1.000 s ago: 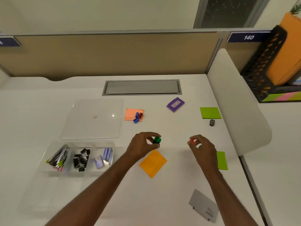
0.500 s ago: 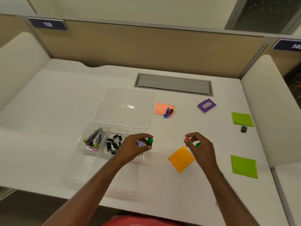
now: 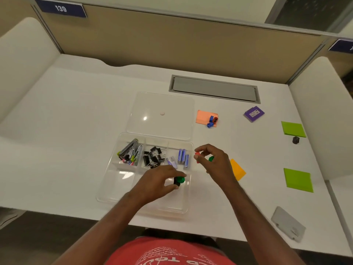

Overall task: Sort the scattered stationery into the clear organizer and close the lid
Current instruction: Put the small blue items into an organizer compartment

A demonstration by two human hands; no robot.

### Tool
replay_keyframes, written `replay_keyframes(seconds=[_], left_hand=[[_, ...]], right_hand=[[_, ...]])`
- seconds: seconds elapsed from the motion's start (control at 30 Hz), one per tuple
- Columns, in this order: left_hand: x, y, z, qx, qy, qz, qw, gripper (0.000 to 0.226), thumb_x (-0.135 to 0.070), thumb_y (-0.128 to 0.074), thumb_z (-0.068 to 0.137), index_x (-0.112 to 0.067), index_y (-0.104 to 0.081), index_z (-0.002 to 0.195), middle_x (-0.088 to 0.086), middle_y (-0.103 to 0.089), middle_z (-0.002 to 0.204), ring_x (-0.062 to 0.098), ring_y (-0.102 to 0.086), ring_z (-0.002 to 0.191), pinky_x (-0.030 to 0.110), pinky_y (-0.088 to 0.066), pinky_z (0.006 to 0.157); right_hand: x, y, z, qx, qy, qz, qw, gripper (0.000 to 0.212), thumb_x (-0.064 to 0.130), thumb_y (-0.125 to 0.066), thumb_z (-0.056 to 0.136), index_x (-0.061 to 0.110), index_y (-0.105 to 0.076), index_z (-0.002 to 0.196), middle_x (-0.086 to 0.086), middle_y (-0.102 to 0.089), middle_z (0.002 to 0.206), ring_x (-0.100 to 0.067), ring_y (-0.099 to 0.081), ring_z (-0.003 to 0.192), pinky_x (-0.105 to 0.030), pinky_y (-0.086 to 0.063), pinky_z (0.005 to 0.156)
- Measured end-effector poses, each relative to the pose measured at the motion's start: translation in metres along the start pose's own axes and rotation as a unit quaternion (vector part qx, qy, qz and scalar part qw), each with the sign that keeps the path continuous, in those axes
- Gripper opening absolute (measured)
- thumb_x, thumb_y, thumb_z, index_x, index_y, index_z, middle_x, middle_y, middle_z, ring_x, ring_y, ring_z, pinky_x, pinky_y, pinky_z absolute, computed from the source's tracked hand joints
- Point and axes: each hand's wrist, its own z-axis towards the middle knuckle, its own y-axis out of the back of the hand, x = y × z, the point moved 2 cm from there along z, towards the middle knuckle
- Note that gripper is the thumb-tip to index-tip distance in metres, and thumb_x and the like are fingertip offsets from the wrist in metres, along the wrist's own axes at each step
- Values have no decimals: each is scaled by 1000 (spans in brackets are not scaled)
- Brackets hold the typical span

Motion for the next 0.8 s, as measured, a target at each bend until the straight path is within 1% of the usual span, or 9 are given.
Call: replay_keyframes(seconds=[0.1, 0.23, 0.27, 0.33, 0.4, 0.47, 0.6, 0.7, 0.8], left_hand=[[6, -1, -4, 22, -25, 21, 999, 50, -43, -68, 89, -48, -51, 136, -21, -62, 123, -2, -52, 108, 2, -28, 78], [18, 3, -12, 10, -27, -33, 999, 55, -44, -69, 88, -46, -48, 139, -22, -62, 125, -19, -45, 93, 3, -33, 79], [20, 5, -14, -2, -28, -43, 999, 51, -44, -67, 89, -45, -50, 137, -23, -63, 121, -18, -47, 89, 6, -37, 78], [24, 9, -18, -43, -21, -56, 997, 42, -41, -65, 91, -43, -55, 132, -24, -64, 115, -6, -54, 82, 18, -49, 75], [29, 12, -22, -95, -15, -76, 992, 36, -36, -63, 93, -40, -58, 128, -22, -65, 111, 2, -58, 81, 27, -53, 74], [36, 15, -23, -128, -11, -96, 987, 30, -34, -62, 93, -36, -61, 123, -20, -66, 111, 4, -60, 84, 31, -54, 73], [44, 19, -22, -137, -10, -98, 986, 28, -29, -64, 93, -33, -64, 120, -17, -66, 111, 4, -60, 92, 33, -54, 78], [44, 21, -19, -164, -36, -77, 983, 29, -26, -66, 91, -29, -66, 120, -13, -67, 111, 7, -58, 103, 33, -50, 88], [43, 22, -15, -180, -59, -57, 980, 35, -26, -67, 90, -28, -63, 125, -10, -65, 118, 8, -54, 116, 33, -43, 102]], right_hand=[[4, -17, -8, 4, 6, -7, 1000, 9, 31, -72, 88, 34, -69, 96, 25, -65, 84, 3, -61, 86, -26, -55, 58], [2, -37, -18, 22, -8, -12, 1000, 11, 32, -73, 85, 36, -69, 94, 26, -66, 84, 0, -64, 82, -32, -58, 62], [2, -41, -21, 28, -17, -14, 999, 10, 32, -73, 85, 36, -69, 93, 24, -67, 84, -1, -65, 81, -33, -59, 65], [2, -48, -25, 45, -32, -15, 998, 10, 33, -72, 84, 37, -69, 93, 17, -69, 83, -5, -68, 77, -35, -59, 66], [5, -54, -31, 70, -39, -9, 997, 12, 36, -71, 83, 40, -68, 94, 12, -70, 80, -9, -69, 69, -34, -59, 59], [9, -59, -34, 94, -47, 9, 994, 13, 38, -71, 83, 40, -67, 95, 9, -71, 81, -12, -70, 64, -32, -60, 55], [16, -65, -33, 112, -56, -29, 992, 14, 36, -71, 85, 36, -68, 99, 11, -71, 85, -10, -71, 68, -34, -62, 64], [19, -64, -30, 105, -57, -66, 991, 17, 38, -68, 88, 37, -68, 105, 13, -71, 88, -9, -70, 77, -35, -61, 74], [23, -60, -27, 83, -33, -120, 989, 20, 42, -65, 90, 37, -67, 110, 16, -69, 94, -3, -65, 82, -23, -52, 74]])
